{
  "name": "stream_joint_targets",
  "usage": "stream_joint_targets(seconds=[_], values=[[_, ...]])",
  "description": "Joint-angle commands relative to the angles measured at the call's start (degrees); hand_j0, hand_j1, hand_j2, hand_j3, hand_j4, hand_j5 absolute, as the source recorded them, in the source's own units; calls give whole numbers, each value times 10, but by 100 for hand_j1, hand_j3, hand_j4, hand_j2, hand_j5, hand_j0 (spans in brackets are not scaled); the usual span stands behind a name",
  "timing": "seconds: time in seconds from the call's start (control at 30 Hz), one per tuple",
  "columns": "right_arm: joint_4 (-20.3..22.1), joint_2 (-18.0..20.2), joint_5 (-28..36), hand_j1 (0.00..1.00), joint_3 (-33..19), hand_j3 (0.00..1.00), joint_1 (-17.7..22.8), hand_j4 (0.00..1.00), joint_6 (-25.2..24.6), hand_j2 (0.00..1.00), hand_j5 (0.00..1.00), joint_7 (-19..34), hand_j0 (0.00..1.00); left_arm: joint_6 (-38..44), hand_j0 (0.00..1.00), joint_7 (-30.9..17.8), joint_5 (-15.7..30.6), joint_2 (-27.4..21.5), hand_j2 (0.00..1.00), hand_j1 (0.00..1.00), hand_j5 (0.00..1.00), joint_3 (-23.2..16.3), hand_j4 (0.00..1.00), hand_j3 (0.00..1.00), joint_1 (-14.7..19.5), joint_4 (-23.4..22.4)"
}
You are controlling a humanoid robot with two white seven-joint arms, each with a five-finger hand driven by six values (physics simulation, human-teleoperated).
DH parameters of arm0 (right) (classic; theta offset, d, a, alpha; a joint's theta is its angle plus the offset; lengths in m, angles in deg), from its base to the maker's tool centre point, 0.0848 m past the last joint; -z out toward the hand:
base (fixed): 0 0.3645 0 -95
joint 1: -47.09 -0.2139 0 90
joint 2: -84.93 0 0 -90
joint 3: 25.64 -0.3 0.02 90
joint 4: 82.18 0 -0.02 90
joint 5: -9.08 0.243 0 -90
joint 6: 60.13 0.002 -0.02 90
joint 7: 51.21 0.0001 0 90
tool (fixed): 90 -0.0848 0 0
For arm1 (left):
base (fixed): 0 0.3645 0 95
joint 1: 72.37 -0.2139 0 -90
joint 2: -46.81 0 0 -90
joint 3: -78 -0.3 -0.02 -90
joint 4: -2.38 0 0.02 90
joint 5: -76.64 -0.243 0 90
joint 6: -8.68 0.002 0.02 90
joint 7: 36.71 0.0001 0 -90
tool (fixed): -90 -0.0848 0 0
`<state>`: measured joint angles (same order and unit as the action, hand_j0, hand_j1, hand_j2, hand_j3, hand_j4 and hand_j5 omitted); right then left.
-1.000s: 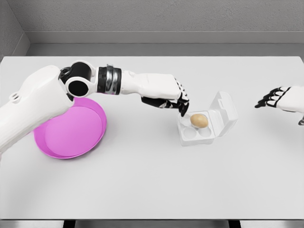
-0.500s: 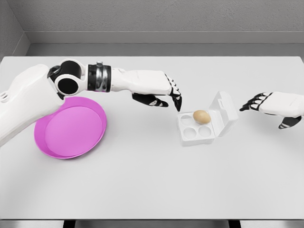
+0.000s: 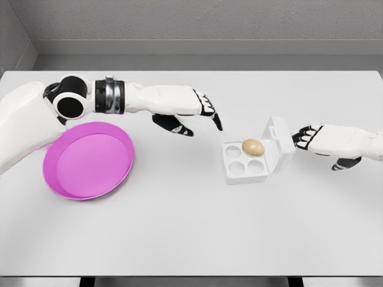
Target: Pack egg into the box and close the box lid
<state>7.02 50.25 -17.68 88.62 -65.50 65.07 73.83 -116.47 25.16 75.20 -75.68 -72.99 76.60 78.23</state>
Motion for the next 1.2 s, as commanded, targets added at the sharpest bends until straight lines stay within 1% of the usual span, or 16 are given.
stream_joint_targets(seconds=[0.0,0.03,0.07,0.17,0.2,0.27,0.33,0.4,0.47,0.53,0.57,0.63,0.7,1.0,1.07,1.17], values=[[15,16,5,100,-48,100,3,100,-2,100,100,0,100,2,100,3,63,-102,100,100,100,32,100,100,0,2],[26,24,6,100,-48,100,4,100,-2,100,100,0,100,2,100,4,72,-128,100,100,100,45,100,100,6,0],[26,26,36,100,-55,100,4,100,-2,100,100,0,100,2,100,4,77,-138,100,100,100,47,100,100,9,-18],[47,38,48,100,-89,100,4,100,-2,100,100,0,100,2,100,4,68,-139,100,100,100,46,100,100,9,-38],[61,39,48,100,-88,100,5,100,-2,100,100,0,100,2,100,4,68,-133,100,100,100,46,100,100,8,-35],[90,39,47,100,-82,100,25,100,-2,100,100,0,100,2,100,4,68,-132,100,100,100,46,100,100,7,-38],[84,38,47,100,-82,100,29,100,-2,100,100,0,100,2,100,4,68,-131,100,100,100,45,100,100,6,-39],[28,35,47,100,-83,100,27,100,-2,100,100,0,100,2,100,3,68,-132,100,100,100,45,100,100,6,-40],[-11,34,47,100,-84,100,22,100,-2,100,100,0,100,2,100,3,68,-131,100,100,100,44,100,100,6,-40],[-28,32,47,100,-85,100,20,100,-2,100,100,0,100,2,100,3,68,-132,100,100,100,44,100,100,6,-40],[-28,31,43,100,-78,100,25,100,-2,100,100,0,100,2,100,3,68,-132,100,100,100,43,100,100,6,-40],[-25,30,42,100,-40,100,23,100,-2,100,100,0,100,2,100,3,68,-132,100,100,100,43,100,100,6,-40],[-11,30,41,100,-40,100,27,100,-2,100,100,0,100,2,100,3,69,-132,100,100,100,43,100,100,6,-40],[-10,13,26,100,-11,100,24,100,-2,100,100,0,100,2,100,3,68,-133,100,100,100,43,100,100,6,-40],[0,9,26,100,-11,100,23,100,-2,100,100,0,100,2,100,3,68,-133,100,100,100,43,100,100,6,-40],[32,9,27,100,-15,100,21,100,-2,100,100,0,100,2,100,3,69,-133,100,100,100,43,100,100,6,-40]])
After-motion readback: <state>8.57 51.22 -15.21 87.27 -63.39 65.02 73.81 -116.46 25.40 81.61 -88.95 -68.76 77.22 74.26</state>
